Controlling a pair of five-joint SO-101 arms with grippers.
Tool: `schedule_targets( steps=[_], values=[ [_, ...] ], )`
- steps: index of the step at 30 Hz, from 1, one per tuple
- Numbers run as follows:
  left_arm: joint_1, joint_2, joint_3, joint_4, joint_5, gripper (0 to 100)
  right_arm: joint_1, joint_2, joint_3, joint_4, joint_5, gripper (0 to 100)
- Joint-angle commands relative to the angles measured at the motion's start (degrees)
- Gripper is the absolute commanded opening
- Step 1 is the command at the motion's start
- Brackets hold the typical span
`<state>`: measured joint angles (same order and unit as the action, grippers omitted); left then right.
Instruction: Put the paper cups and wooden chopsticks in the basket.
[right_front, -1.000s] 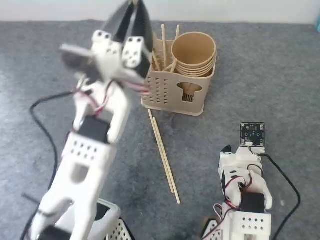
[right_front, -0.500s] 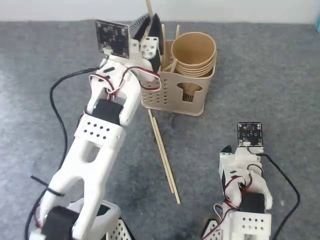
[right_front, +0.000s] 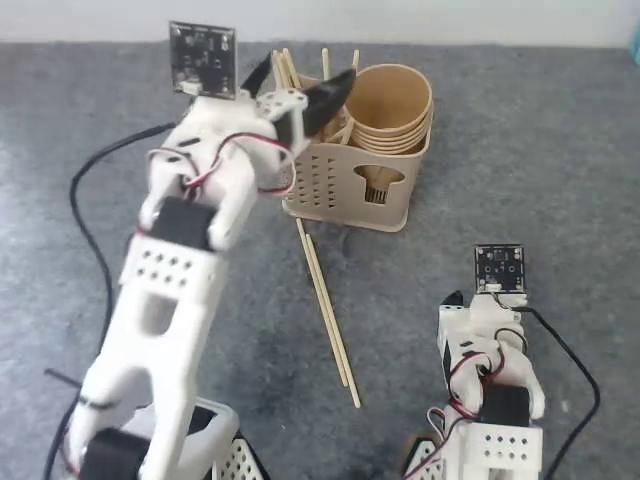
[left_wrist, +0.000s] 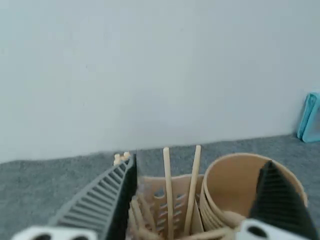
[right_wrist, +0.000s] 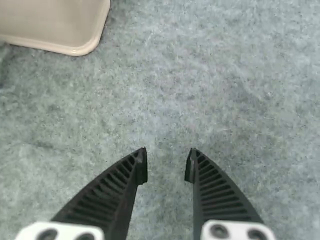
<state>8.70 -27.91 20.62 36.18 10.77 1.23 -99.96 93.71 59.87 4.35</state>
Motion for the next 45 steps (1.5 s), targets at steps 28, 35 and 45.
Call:
schedule_targets(
  steps=[28,35,45],
  values=[
    [0.3,5.2,21.9,29.9,14.6,22,0.6,0.2,-0.3,-0.7,1.0,13.6],
    [6.3,11.9,26.3,17.1,14.7,20,0.6,0.2,-0.3,-0.7,1.0,13.6],
    [10.1,26.7,23.7,9.6,20.0,29,0.6,0.2,-0.3,-0.7,1.0,13.6]
  ],
)
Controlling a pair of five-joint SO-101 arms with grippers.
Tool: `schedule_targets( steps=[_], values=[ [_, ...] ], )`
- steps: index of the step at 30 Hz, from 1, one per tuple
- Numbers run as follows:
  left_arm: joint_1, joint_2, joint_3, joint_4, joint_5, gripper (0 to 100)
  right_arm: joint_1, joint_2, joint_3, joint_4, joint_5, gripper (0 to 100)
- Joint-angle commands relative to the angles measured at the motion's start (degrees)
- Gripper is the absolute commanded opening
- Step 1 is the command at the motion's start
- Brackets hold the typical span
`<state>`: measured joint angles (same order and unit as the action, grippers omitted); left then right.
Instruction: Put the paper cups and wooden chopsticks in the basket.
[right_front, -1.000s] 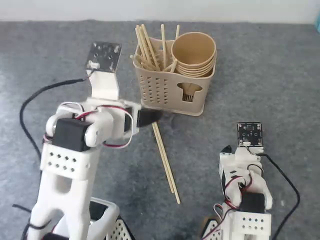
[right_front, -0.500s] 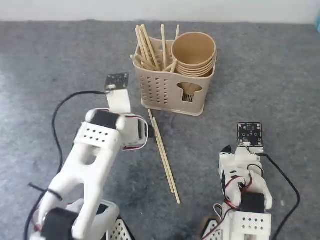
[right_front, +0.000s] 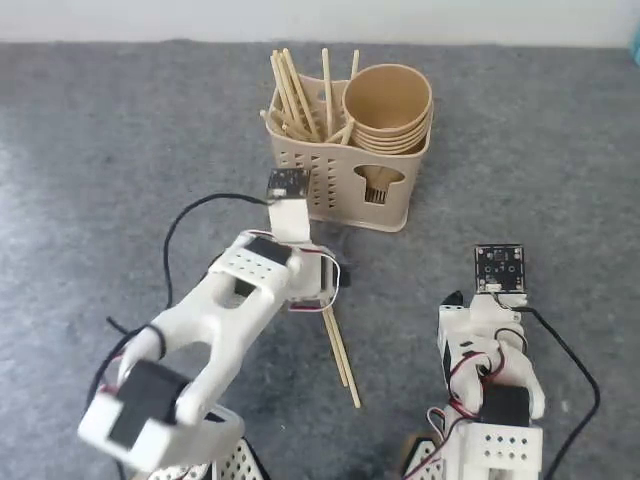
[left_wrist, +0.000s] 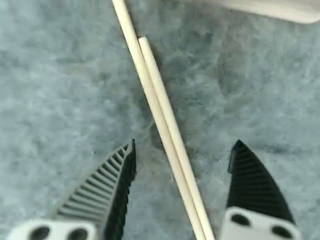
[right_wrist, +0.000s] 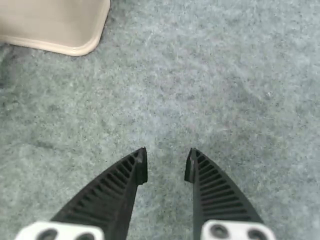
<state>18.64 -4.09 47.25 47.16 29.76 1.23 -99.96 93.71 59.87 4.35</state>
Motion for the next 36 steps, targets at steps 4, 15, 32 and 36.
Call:
schedule_targets(
  steps=[4,15,32,36],
  values=[
    [0.3,8.2,-6.4,0.1,1.0,29,0.6,0.2,-0.3,-0.7,1.0,13.6],
    [0.8,9.8,-10.1,5.0,2.8,3,0.6,0.2,-0.3,-0.7,1.0,13.6],
    [3.5,9.8,-9.9,8.2,2.8,1,0.7,0.2,-0.3,-0.7,1.0,13.6],
    [-2.8,9.8,-9.7,8.4,2.8,1,0.7,0.2,-0.3,-0.7,1.1,13.6]
  ],
)
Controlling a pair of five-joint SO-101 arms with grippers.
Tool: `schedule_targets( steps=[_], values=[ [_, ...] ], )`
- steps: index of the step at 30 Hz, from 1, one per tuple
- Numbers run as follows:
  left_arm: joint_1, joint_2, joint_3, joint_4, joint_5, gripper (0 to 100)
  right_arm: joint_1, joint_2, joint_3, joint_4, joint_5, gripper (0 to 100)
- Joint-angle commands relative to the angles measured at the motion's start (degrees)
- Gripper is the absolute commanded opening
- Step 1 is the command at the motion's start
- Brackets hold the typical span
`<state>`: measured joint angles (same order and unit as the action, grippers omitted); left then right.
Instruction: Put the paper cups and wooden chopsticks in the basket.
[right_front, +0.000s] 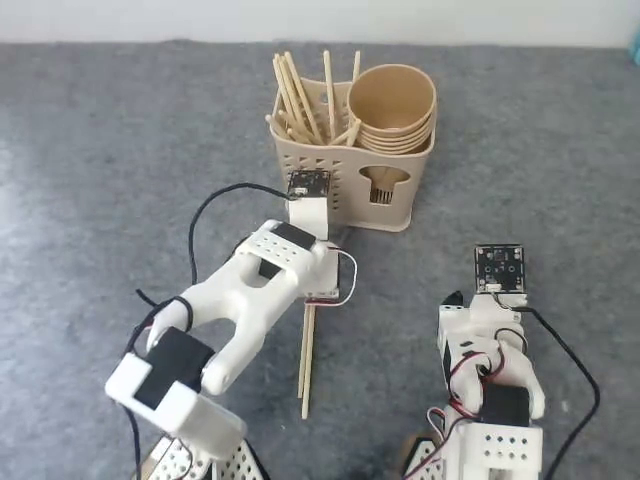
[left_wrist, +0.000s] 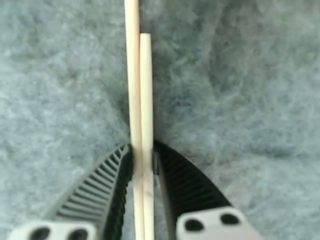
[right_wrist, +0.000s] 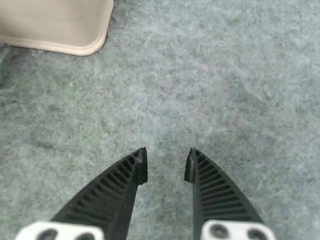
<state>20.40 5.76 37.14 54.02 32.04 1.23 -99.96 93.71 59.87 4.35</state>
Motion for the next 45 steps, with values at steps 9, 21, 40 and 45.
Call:
schedule_targets(
  steps=[9,21,40,45],
  values=[
    [-20.6,-0.1,0.1,5.8,0.4,1,0.6,0.2,-0.3,-0.7,1.1,13.6],
    [-37.5,-0.1,-11.6,5.9,-3.1,1,0.6,0.2,-0.3,-0.7,1.1,13.6],
    [-35.8,-0.1,-62.6,34.3,-3.2,1,0.6,0.2,-0.3,-0.8,1.1,13.6],
    [-31.4,-0.1,-77.0,41.8,-3.3,1,0.6,0.2,-0.3,-0.8,1.1,13.6]
  ],
)
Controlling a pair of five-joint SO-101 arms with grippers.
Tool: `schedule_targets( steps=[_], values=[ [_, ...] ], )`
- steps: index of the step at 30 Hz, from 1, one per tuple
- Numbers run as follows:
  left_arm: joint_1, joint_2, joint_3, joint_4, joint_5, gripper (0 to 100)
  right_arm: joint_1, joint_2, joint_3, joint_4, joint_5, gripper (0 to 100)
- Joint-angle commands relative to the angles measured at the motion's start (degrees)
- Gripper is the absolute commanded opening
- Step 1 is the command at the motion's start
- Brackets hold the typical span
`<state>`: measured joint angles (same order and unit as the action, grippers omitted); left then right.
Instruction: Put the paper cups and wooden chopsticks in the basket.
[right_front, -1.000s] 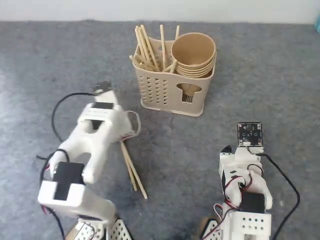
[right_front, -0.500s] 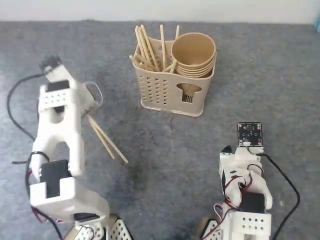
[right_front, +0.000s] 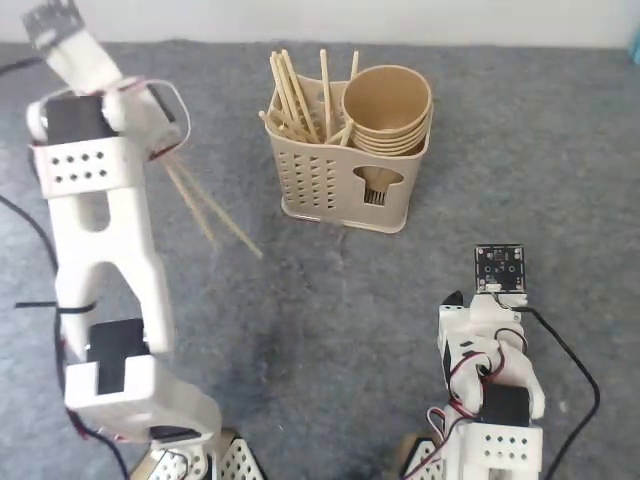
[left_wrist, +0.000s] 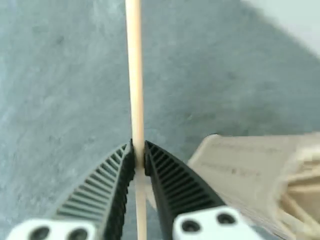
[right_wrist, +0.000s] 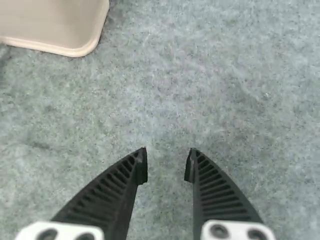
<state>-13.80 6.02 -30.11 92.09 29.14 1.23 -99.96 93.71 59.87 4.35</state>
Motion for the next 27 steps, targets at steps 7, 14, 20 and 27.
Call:
schedule_targets(
  steps=[7,14,20,27],
  values=[
    [12.0,-0.4,-25.6,8.5,-0.2,1,0.6,0.2,-0.3,-0.9,1.1,13.6],
    [21.3,0.2,-37.1,5.2,-0.4,1,0.6,0.2,-0.3,-0.9,1.1,13.6],
    [22.7,0.4,-38.8,-6.9,-2.4,1,0.7,0.2,-0.3,-0.7,1.1,13.6],
    [25.0,-0.3,-34.6,-8.0,-15.2,1,0.7,0.2,-0.3,-0.7,1.1,13.6]
  ],
)
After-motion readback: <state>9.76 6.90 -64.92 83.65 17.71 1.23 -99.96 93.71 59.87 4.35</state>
